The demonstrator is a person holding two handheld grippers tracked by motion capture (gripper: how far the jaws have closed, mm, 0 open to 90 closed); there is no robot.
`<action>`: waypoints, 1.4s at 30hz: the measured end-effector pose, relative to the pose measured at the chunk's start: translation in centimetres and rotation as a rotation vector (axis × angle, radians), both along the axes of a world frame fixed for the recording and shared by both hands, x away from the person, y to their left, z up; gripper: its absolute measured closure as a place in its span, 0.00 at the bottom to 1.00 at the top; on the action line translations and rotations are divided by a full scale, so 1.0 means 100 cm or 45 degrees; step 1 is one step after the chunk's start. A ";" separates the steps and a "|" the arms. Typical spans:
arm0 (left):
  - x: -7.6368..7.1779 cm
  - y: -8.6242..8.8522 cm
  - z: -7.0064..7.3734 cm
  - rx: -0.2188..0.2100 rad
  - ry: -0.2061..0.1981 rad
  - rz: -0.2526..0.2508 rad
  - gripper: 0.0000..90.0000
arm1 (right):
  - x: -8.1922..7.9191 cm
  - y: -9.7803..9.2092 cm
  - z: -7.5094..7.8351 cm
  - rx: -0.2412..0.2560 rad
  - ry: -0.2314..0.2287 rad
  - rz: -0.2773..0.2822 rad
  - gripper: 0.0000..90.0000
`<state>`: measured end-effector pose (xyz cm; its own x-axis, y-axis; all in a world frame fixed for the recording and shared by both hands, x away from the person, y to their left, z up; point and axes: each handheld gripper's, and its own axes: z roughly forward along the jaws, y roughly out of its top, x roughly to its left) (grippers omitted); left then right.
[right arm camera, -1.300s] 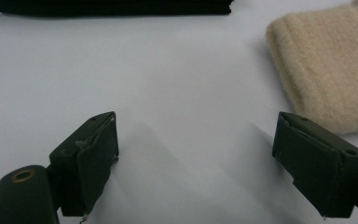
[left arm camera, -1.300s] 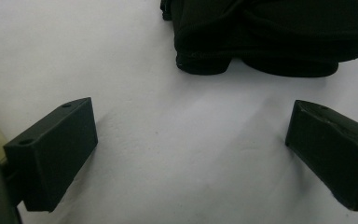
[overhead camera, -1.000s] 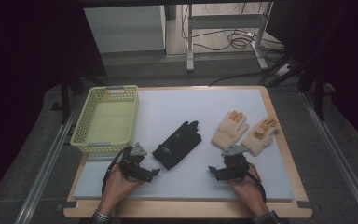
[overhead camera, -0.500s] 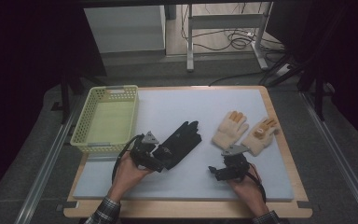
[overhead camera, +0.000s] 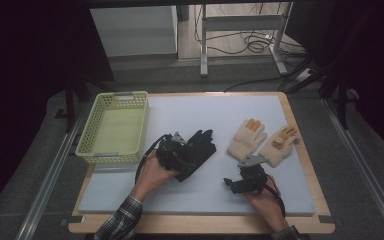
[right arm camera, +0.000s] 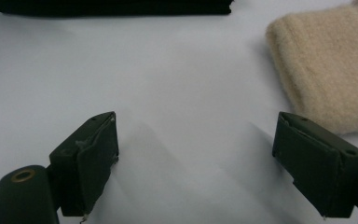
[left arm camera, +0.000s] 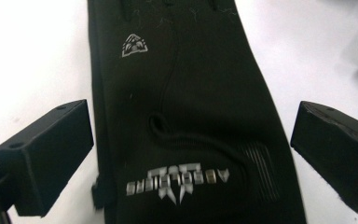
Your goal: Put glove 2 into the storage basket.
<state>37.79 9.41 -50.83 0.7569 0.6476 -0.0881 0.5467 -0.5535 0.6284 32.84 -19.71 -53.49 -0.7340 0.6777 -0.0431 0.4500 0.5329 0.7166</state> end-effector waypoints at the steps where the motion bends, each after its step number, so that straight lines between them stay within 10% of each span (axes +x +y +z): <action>1: 0.000 0.000 0.000 0.000 0.000 0.000 0.00 | 0.000 0.000 0.000 0.000 0.000 0.000 0.16; 23: 0.009 -0.022 -0.023 0.141 0.020 0.008 0.02 | 0.000 0.000 0.000 0.000 -0.001 0.001 0.16; 34: 0.008 -0.016 -0.010 0.138 0.005 0.056 0.64 | 0.000 0.000 0.000 0.000 -0.001 0.001 0.16; 42: 0.011 -0.010 -0.003 0.111 -0.007 0.085 0.72 | 0.000 0.000 0.000 0.000 0.000 0.001 0.16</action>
<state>38.93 8.43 -51.18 0.7123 0.7014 -0.0251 0.5808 -0.5690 0.5822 32.85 -19.71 -53.50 -0.7344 0.6773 -0.0435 0.4494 0.5333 0.7167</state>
